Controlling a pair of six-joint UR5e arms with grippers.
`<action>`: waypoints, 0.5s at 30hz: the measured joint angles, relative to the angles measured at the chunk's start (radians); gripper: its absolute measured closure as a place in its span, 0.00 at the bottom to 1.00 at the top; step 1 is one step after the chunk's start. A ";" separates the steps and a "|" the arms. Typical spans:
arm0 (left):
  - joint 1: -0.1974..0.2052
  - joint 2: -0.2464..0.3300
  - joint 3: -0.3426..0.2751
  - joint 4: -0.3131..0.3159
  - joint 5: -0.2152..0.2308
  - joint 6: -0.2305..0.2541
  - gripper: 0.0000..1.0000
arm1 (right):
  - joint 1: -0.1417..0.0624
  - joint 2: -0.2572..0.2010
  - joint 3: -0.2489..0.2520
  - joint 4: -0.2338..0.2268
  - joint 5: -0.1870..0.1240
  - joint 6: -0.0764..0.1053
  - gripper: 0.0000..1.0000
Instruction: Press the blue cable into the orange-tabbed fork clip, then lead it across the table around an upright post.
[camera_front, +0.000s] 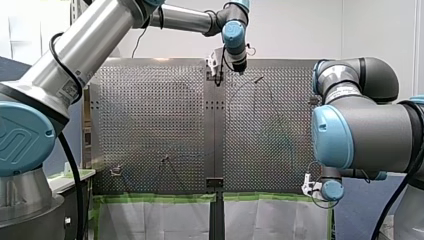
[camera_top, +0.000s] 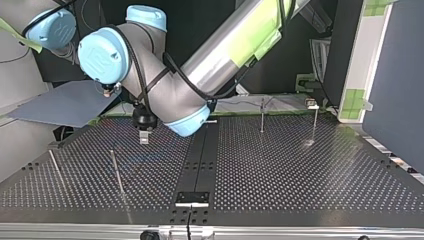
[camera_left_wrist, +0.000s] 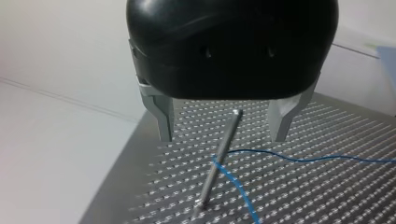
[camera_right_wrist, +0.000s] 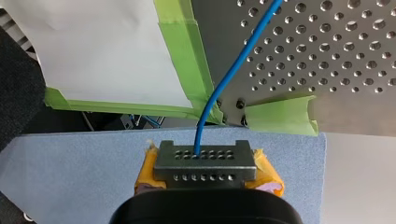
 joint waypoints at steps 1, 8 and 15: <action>-0.001 0.009 -0.009 0.008 -0.008 0.000 0.02 | 0.000 0.000 0.000 0.000 0.000 0.000 1.00; 0.006 0.077 -0.077 0.076 0.000 0.030 0.02 | 0.000 0.000 0.000 0.001 0.000 -0.004 1.00; 0.012 0.148 -0.148 0.146 0.063 0.078 0.02 | 0.000 0.000 0.000 0.002 0.000 -0.007 1.00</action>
